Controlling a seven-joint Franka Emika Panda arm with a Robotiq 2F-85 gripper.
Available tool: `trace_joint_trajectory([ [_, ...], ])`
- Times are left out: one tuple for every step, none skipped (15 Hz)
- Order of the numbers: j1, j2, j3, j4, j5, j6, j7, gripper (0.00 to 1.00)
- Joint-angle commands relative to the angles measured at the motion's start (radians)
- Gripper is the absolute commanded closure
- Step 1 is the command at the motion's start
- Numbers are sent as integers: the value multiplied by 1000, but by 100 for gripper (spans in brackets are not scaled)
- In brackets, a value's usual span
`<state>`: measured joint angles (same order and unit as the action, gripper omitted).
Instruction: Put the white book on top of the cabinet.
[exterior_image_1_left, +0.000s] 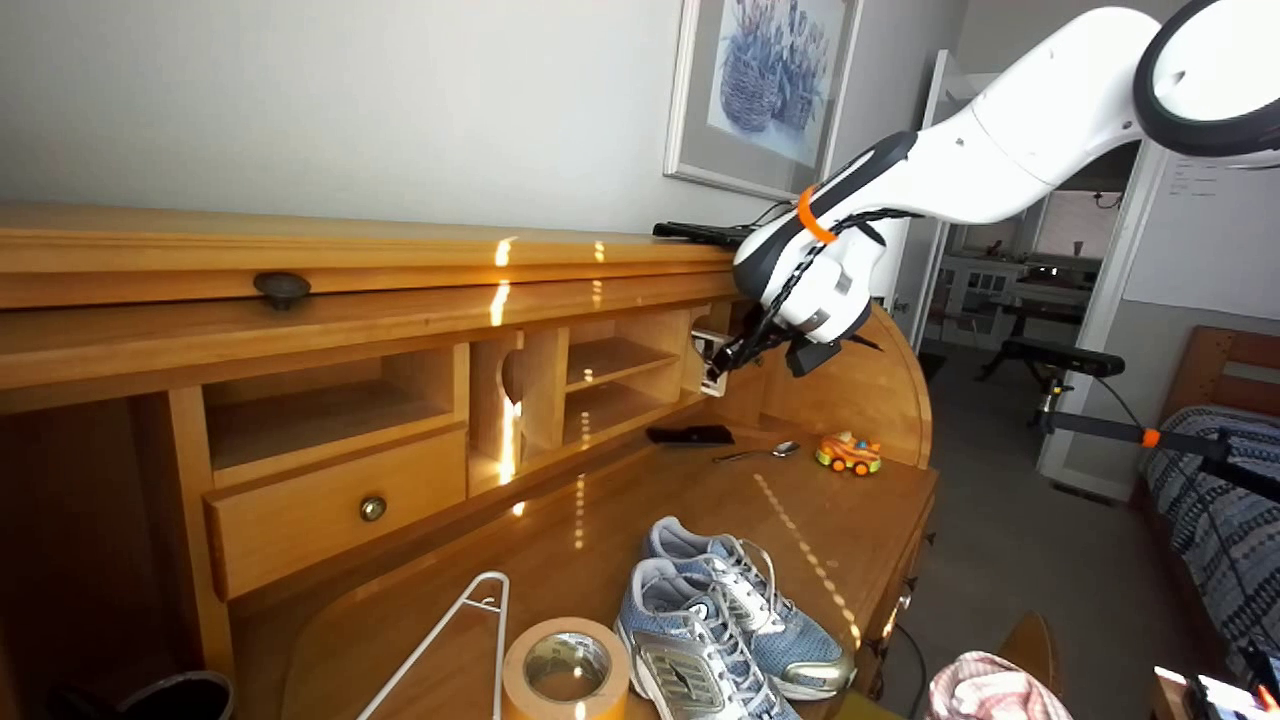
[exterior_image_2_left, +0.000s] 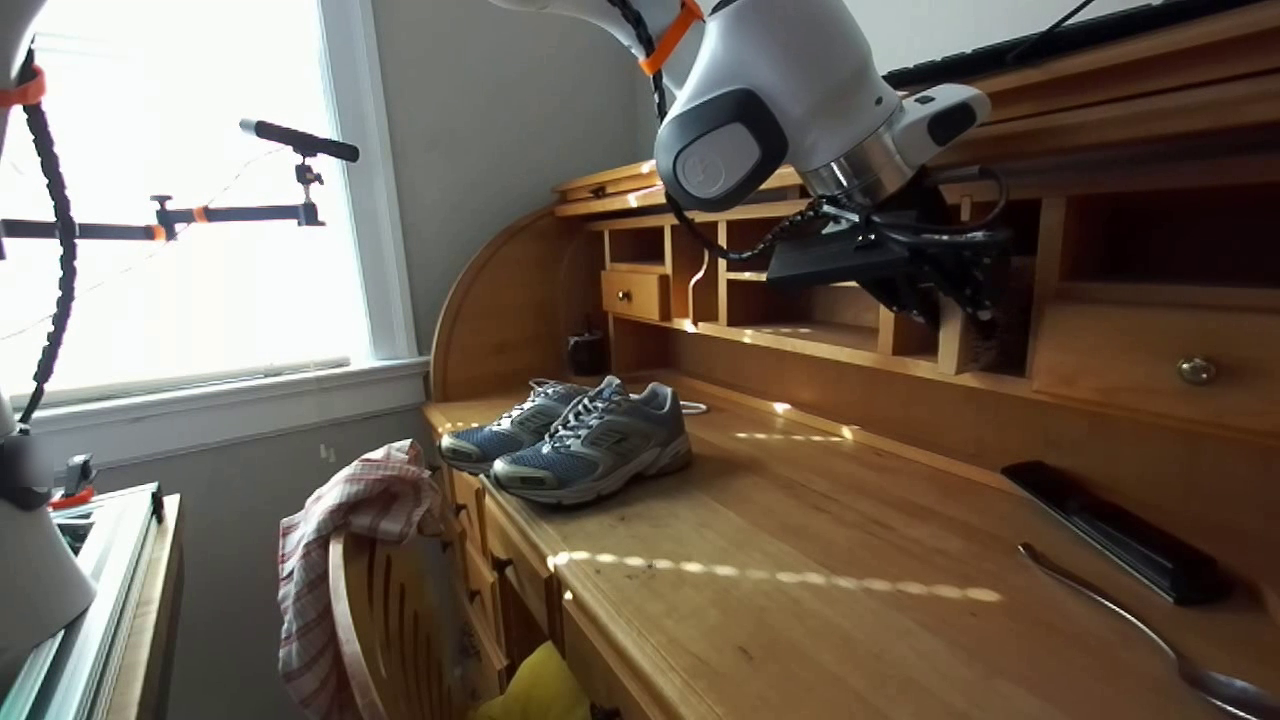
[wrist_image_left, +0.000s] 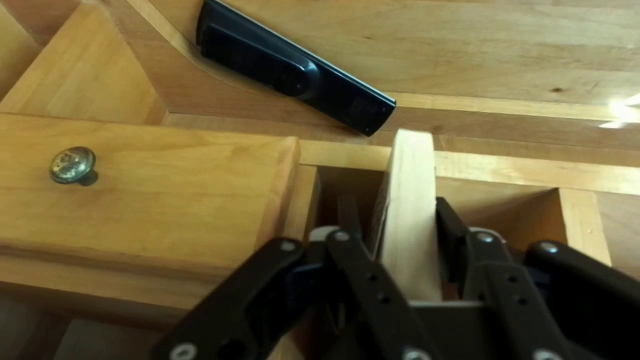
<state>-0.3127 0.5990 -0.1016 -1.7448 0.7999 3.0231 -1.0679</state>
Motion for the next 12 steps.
trace_joint_trajectory([
  [13, 1, -18, -2, 2, 10, 33, 90],
  [15, -6, -23, -10, 1, 8, 39, 97],
  [20, -13, -31, -22, 0, 7, 48, 100],
  [26, -18, -40, -31, -4, 3, 57, 95],
  [34, -27, -54, -45, -9, -1, 71, 95],
  [44, -36, -69, -59, -14, -5, 82, 95],
  [55, -45, -85, -73, -20, -7, 94, 95],
  [69, -58, -106, -90, -26, -15, 107, 95],
  [85, -71, -128, -108, -34, -19, 119, 95],
  [103, -84, -153, -128, -43, -28, 130, 95],
  [121, -102, -177, -152, -53, -42, 136, 95],
  [148, -122, -210, -181, -70, -60, 150, 95],
])
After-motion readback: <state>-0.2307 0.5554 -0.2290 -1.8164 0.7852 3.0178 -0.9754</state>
